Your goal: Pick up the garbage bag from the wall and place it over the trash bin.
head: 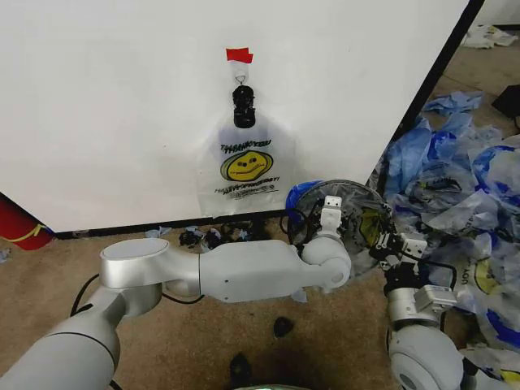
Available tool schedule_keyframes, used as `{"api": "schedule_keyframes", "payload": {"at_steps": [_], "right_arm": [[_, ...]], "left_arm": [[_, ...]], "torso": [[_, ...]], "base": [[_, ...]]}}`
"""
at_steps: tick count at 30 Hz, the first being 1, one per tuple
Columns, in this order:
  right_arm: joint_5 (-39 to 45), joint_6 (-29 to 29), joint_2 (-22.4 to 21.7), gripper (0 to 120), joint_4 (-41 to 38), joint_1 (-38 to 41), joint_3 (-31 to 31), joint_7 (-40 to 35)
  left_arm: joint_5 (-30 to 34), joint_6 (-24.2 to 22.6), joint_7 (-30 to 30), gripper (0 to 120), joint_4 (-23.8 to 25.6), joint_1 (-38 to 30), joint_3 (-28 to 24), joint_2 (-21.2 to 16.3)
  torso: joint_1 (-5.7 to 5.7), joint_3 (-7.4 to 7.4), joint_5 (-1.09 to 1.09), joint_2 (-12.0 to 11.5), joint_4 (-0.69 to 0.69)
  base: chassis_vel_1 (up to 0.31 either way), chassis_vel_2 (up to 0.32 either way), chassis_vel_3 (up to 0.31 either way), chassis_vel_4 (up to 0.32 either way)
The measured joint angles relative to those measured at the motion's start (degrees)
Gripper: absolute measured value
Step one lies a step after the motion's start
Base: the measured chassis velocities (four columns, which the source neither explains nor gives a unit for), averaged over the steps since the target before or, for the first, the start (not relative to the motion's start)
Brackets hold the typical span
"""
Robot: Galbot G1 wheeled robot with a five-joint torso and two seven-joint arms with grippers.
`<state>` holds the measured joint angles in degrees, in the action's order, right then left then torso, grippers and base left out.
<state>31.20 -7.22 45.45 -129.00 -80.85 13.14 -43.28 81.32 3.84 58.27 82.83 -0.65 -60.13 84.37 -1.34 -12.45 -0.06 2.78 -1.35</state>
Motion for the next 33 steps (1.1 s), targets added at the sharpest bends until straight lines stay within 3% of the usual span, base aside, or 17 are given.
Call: {"api": "schedule_keyframes", "payload": {"at_steps": [23, 25, 33], "right_arm": [[-0.7, 0.0, 0.4, 0, -1.4, -1.6, 0.5, 0.3], [-0.7, -0.1, 0.4, 0, -1.4, -1.7, 0.6, 0.3], [0.5, -0.2, 0.5, 0, 0.0, -0.2, 0.5, 0.1]], "left_arm": [[-1.2, 0.5, 1.1, 0, -2.2, 0.4, 0.0, 0.5], [-1.1, 0.5, 1.5, 0, -1.4, 0.4, 0.0, 0.1], [4.5, 0.9, 2.6, 0, 10.6, -0.6, -0.8, -2.3]], "torso": [[0.0, 0.0, 0.0, 0.0, 0.0], [0.0, 0.0, 0.0, 0.0, 0.0], [0.0, 0.0, 0.0, 0.0, 0.01]], "base": [[0.0, 0.0, 0.0, 0.0], [0.0, 0.0, 0.0, 0.0], [0.0, 0.0, 0.0, 0.0]]}}
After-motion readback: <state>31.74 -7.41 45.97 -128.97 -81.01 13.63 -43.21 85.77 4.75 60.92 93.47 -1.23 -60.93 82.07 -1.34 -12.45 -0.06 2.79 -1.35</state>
